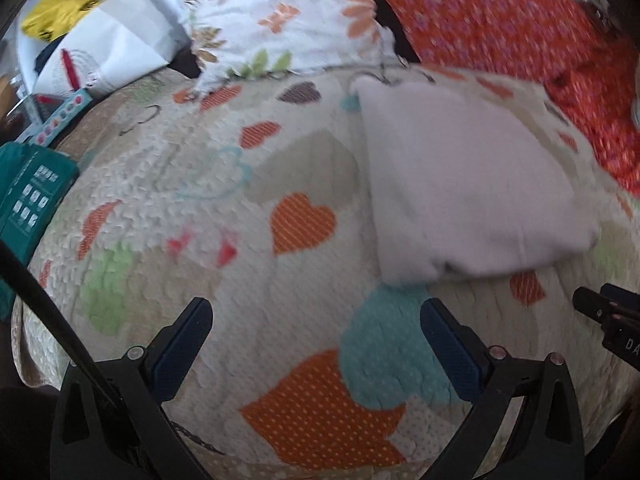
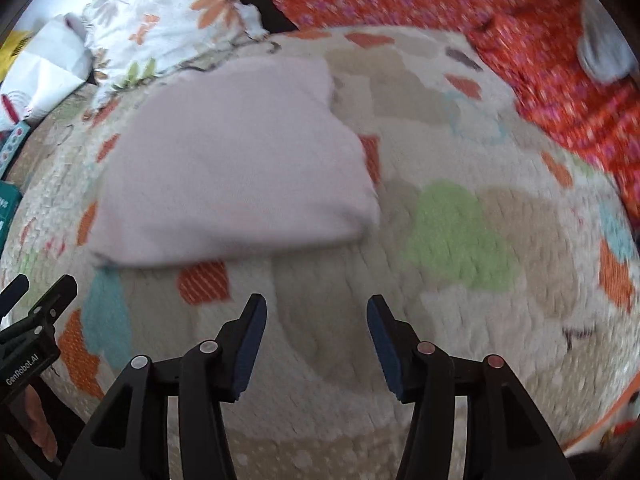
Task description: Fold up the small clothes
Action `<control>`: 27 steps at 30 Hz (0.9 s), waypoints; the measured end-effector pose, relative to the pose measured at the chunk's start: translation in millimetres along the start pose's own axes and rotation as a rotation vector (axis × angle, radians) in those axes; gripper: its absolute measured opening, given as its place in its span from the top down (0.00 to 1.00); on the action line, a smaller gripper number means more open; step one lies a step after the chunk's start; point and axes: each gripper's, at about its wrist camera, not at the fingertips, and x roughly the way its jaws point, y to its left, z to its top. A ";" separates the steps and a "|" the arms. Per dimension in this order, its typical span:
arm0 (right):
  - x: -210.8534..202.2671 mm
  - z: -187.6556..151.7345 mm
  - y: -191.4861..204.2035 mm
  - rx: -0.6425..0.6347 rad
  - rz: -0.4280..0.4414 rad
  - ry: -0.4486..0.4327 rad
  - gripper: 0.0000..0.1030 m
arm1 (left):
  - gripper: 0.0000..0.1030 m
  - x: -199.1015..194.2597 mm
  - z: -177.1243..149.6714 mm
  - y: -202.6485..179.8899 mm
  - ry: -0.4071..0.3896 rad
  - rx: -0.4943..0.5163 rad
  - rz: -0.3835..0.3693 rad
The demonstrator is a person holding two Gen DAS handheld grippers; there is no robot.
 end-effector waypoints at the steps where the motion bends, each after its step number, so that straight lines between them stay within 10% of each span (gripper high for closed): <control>1: 0.4 -3.2 -2.0 0.009 -0.001 0.006 0.45 | 0.00 2.7 -1.1 -2.2 0.010 0.006 -0.003; 27: 9.4 0.3 5.8 -0.042 -0.035 -0.002 0.39 | 0.00 29.4 -9.3 -6.5 0.140 -0.038 -0.069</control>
